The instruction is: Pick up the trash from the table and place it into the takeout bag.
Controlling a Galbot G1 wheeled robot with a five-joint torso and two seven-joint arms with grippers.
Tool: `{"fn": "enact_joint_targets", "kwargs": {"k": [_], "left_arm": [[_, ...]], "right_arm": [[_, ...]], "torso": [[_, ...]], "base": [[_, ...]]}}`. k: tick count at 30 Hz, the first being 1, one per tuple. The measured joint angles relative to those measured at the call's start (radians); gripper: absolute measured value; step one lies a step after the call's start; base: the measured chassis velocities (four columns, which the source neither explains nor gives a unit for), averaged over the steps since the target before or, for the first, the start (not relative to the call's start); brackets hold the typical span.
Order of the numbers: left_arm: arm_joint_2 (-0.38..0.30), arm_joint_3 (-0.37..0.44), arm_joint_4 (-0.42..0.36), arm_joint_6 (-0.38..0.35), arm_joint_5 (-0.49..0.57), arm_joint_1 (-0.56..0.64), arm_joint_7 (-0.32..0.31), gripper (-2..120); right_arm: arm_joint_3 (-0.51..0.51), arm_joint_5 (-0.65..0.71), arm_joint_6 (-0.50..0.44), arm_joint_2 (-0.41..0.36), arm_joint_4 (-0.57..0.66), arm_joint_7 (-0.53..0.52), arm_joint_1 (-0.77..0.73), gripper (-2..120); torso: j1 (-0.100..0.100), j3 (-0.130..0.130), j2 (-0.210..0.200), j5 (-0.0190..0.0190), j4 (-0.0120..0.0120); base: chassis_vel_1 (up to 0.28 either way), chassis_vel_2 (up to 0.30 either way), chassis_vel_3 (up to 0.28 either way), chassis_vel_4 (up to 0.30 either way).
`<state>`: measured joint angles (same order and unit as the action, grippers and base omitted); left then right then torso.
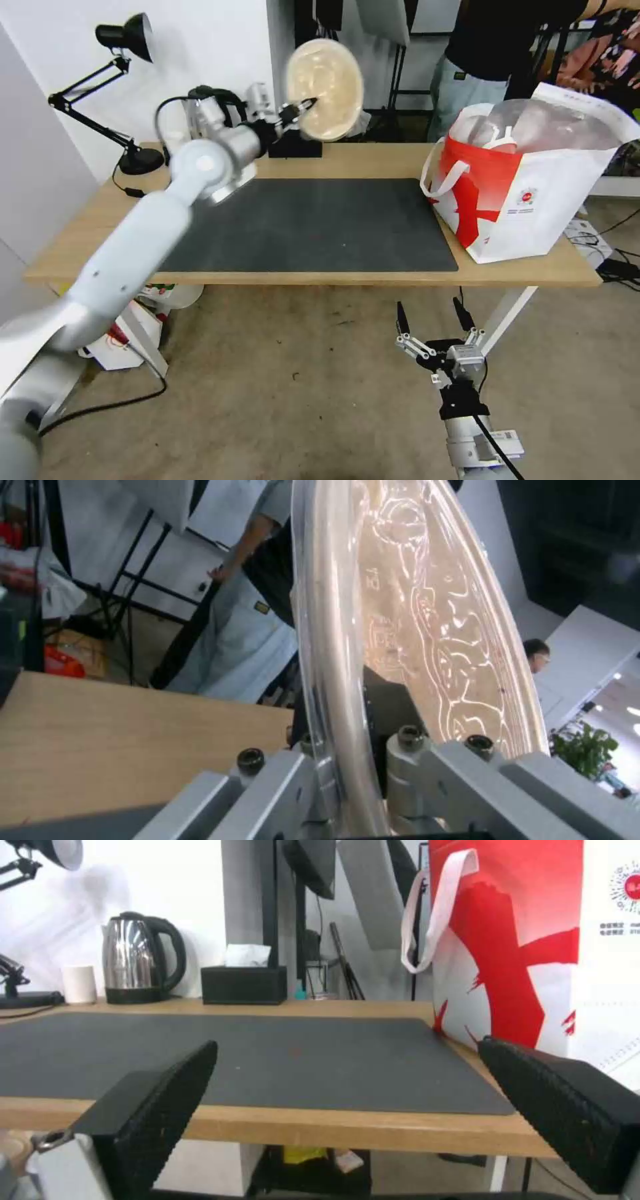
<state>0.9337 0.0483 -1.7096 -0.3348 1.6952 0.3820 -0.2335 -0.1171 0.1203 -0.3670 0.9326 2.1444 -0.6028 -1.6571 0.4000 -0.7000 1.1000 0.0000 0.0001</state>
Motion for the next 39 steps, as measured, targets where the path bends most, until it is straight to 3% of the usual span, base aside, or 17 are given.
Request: {"fn": "enact_joint_targets", "kwargs": {"k": [1,4,6,9,10,14,15,19,20,23,24,29,30,33,39], "left_arm": [[0.0,0.0,0.0,0.0,0.0,0.0,0.0,2],[0.052,-0.116,0.11,0.022,-0.005,-0.127,0.066,2],[0.06,-0.132,0.125,0.027,-0.005,-0.144,0.075,2],[0.132,-0.256,0.256,0.054,-0.006,-0.273,0.141,2],[0.132,-0.256,0.256,0.054,-0.006,-0.273,0.141,2],[0.251,-0.36,0.474,0.077,-0.006,-0.422,0.212,2],[0.251,-0.36,0.474,0.077,-0.006,-0.422,0.212,2],[0.366,-0.404,0.627,0.111,-0.016,-0.49,0.291,2],[0.366,-0.404,0.627,0.111,-0.016,-0.49,0.291,2],[0.47,-0.429,0.778,0.151,-0.015,-0.555,0.342,2],[0.509,-0.438,0.832,0.163,-0.015,-0.574,0.348,2],[0.602,-0.443,0.935,0.18,-0.015,-0.606,0.355,2],[0.646,-0.451,1.002,0.183,-0.015,-0.629,0.372,2],[0.668,-0.484,1.051,0.194,-0.007,-0.661,0.373,2],[0.667,-0.56,1.053,0.191,-0.002,-0.676,0.393,2]], "right_arm": [[0.0,0.0,0.0,0.0,0.0,0.0,0.0,100],[0.0,0.0,0.0,0.0,0.0,0.0,0.0,100],[0.0,0.0,0.0,0.0,0.0,0.0,0.0,100],[0.0,0.0,0.0,0.0,0.0,0.0,0.0,100],[0.0,0.0,0.0,0.0,0.0,0.0,0.0,100],[0.0,0.0,0.0,0.0,0.0,0.0,0.0,100],[0.0,0.0,0.0,0.0,0.0,0.0,0.0,100],[0.0,0.0,0.0,0.0,0.0,0.0,0.0,100],[0.0,0.0,0.0,0.0,0.0,0.0,0.0,100],[0.0,0.0,0.0,0.0,0.0,0.0,0.0,100],[0.0,0.0,0.0,0.0,0.0,0.0,0.0,100],[0.0,0.0,0.0,0.0,0.0,0.0,0.0,100],[0.0,0.0,0.0,0.0,0.0,0.0,0.0,100],[0.0,0.0,0.0,0.0,0.0,0.0,0.0,100],[0.0,0.0,0.0,0.0,0.0,0.0,0.0,100]], "torso": [[0.0,0.0,0.0,0.0,0.0],[0.0,0.0,0.0,-0.0003,0.0],[0.0,0.0,0.0,0.0001,-0.0002],[0.0,0.0,0.0,0.0001,0.0],[0.0,0.0,0.0,0.0001,0.0],[0.0,0.0,0.0,0.0004,-0.0001],[0.0,0.0,0.0,0.0004,-0.0001],[0.0,0.0,0.0,0.0001,0.0002],[0.0,0.0,0.0,0.0001,0.0002],[0.0,0.0,0.0,0.0003,-0.0001],[0.0,0.0,0.0,0.0002,0.0001],[0.0,0.0,0.0,0.0003,-0.0006],[0.0,0.0,0.0,0.0003,-0.0004],[0.0,0.0,0.0,0.0002,0.0001],[0.0,0.0,0.0,-0.0001,0.0001]], "base": [[0.0,0.0,0.0,0.0],[0.0,0.0,0.0,0.0],[0.0,0.0,0.0,0.0],[0.0,0.0,0.0,0.0],[0.0,0.0,0.0,0.0],[0.0,0.0,0.0,0.0],[0.0,0.0,0.0,0.0],[0.0,0.0,0.0,0.0],[0.0,0.0,0.0,0.0],[0.0,0.0,0.0,0.0],[0.0,0.0,0.0,0.0],[0.0,0.0,0.0,0.0],[0.0,0.0,0.0,0.0],[0.0,0.0,0.0,0.0],[0.0,0.0,0.0,0.0]]}}
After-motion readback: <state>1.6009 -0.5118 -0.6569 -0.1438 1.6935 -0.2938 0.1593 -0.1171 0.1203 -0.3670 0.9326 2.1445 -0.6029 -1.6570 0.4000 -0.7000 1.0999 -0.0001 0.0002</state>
